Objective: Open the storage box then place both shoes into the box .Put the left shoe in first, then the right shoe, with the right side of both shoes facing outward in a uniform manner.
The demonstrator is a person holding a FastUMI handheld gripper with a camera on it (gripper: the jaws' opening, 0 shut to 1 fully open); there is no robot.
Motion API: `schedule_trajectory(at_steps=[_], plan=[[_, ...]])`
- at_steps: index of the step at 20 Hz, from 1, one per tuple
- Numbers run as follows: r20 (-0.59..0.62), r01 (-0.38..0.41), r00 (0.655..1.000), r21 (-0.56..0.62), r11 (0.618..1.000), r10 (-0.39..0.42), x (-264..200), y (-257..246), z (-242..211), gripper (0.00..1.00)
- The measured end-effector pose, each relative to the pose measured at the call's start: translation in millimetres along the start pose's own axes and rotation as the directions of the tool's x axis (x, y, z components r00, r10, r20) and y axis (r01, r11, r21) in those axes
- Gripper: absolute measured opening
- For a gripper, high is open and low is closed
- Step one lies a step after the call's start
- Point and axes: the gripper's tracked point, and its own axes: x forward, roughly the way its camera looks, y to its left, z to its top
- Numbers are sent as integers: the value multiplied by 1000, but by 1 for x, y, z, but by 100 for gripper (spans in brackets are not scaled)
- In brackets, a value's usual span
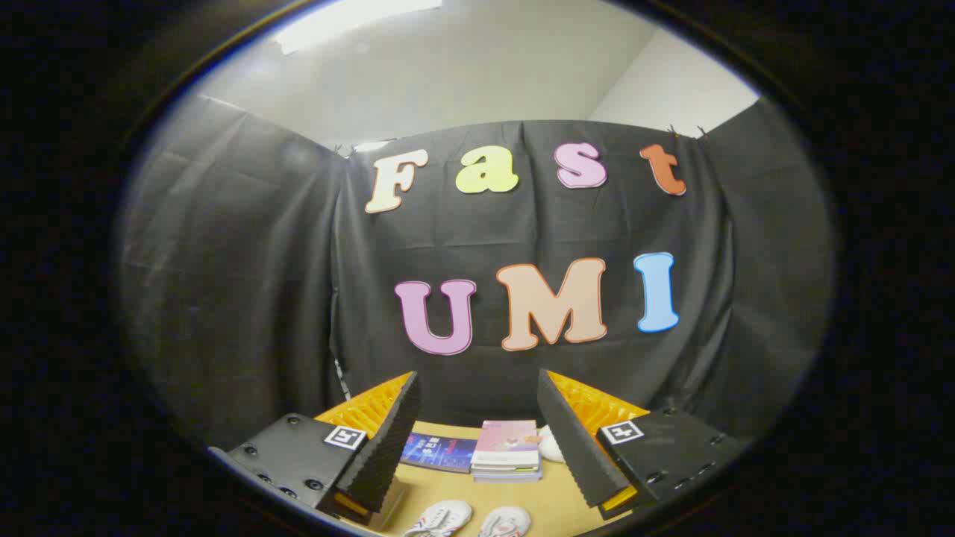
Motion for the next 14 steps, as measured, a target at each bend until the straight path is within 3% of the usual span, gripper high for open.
schedule_trajectory(at_steps=[10, 14], plan=[[46, -39, 998, -19, 999, 40, 14, 2, 32, 99], [-16, -93, 996, -5, 996, 93, 18, 14, 10, 99]])
